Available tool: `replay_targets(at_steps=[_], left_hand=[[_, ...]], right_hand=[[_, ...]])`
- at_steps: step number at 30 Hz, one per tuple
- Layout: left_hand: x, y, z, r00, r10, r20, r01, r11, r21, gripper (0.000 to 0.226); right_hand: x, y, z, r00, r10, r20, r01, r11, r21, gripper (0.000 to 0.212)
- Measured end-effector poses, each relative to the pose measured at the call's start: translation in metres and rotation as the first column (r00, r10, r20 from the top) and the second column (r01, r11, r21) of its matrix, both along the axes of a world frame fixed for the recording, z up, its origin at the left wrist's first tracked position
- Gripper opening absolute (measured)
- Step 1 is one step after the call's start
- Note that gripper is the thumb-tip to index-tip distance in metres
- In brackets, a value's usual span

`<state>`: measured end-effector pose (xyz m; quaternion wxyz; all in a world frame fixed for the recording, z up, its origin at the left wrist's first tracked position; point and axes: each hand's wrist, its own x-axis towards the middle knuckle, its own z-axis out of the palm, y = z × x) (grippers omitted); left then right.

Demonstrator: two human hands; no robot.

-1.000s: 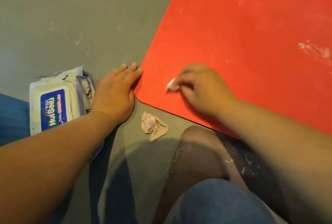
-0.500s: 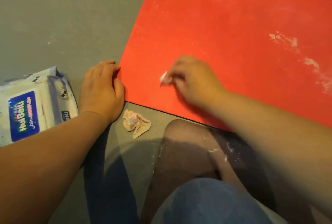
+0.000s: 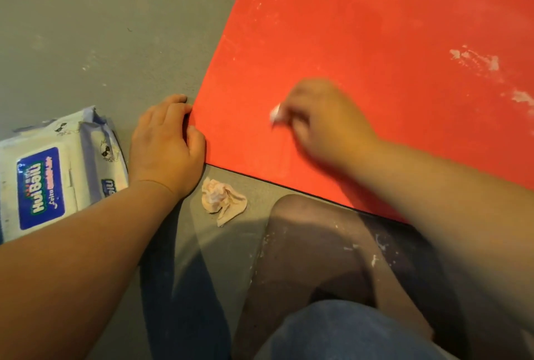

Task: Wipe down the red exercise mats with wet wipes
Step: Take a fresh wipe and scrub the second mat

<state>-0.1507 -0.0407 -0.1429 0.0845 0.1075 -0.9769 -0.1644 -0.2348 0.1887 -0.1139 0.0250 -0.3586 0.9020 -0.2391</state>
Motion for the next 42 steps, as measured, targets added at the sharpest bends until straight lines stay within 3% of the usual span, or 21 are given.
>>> replay_targets(at_steps=[2,4,7,10,12,14,16,18,21,24,30,34,38,42], left_hand=[[0.0,0.0,0.0,1.0,0.003,0.0,-0.003,1.0,-0.001,0.039],[0.0,-0.001,-0.001,1.0,0.005,-0.001,-0.005,1.0,-0.004,0.039],[0.0,-0.001,0.0,1.0,0.01,0.003,-0.01,1.0,0.0,0.039],[0.0,-0.001,-0.001,1.0,0.007,0.007,-0.007,1.0,-0.01,0.04],[0.0,0.0,0.0,1.0,0.004,0.007,-0.004,1.0,-0.013,0.04],[0.0,0.0,0.0,1.0,0.001,0.008,-0.001,1.0,-0.018,0.041],[0.0,-0.001,-0.001,1.0,0.005,0.006,-0.005,1.0,-0.022,0.041],[-0.001,-0.001,-0.001,1.0,0.004,0.007,-0.004,1.0,-0.018,0.04],[0.0,-0.001,0.0,1.0,0.007,0.008,-0.006,1.0,-0.018,0.04],[0.001,0.0,0.002,1.0,0.002,0.011,-0.002,0.999,-0.032,0.041],[0.001,-0.001,0.0,1.0,-0.008,-0.003,0.008,0.999,-0.036,0.036],[0.002,-0.001,0.0,1.0,-0.003,-0.019,0.003,1.0,-0.019,0.033],[0.001,-0.001,0.001,1.0,0.003,-0.012,-0.003,1.0,0.002,0.038],[0.004,0.0,0.007,0.999,-0.043,0.028,0.043,0.999,0.004,0.05]], right_hand=[[-0.041,0.0,-0.001,0.953,-0.303,-0.005,0.302,0.953,-0.028,0.024],[-0.042,0.001,-0.003,0.91,-0.415,0.001,0.415,0.909,-0.036,0.024],[0.017,0.01,-0.005,0.984,-0.18,0.004,0.18,0.983,-0.039,0.017],[0.065,0.03,-0.001,0.993,0.11,0.045,-0.108,0.993,-0.04,0.014],[0.047,0.036,0.001,0.986,0.161,0.038,-0.161,0.987,0.003,0.015],[0.007,0.03,0.001,0.999,-0.04,0.011,0.039,0.999,0.032,0.018],[-0.027,0.022,0.002,0.955,-0.295,0.006,0.295,0.955,-0.008,0.02],[-0.022,0.014,0.0,0.93,-0.366,0.03,0.366,0.93,-0.033,0.021],[0.045,0.014,-0.002,0.994,-0.072,0.078,0.076,0.996,-0.047,0.02],[0.083,0.035,0.0,0.988,0.126,0.084,-0.12,0.99,-0.068,0.015],[0.041,0.019,0.002,0.999,-0.048,0.019,0.049,0.999,-0.014,0.017],[0.041,-0.01,0.001,0.997,0.062,0.052,-0.062,0.998,0.01,0.019],[0.053,0.029,0.008,0.976,0.208,0.065,-0.211,0.976,0.05,0.017],[0.061,0.064,0.017,0.987,0.143,0.076,-0.148,0.987,0.061,0.022]])
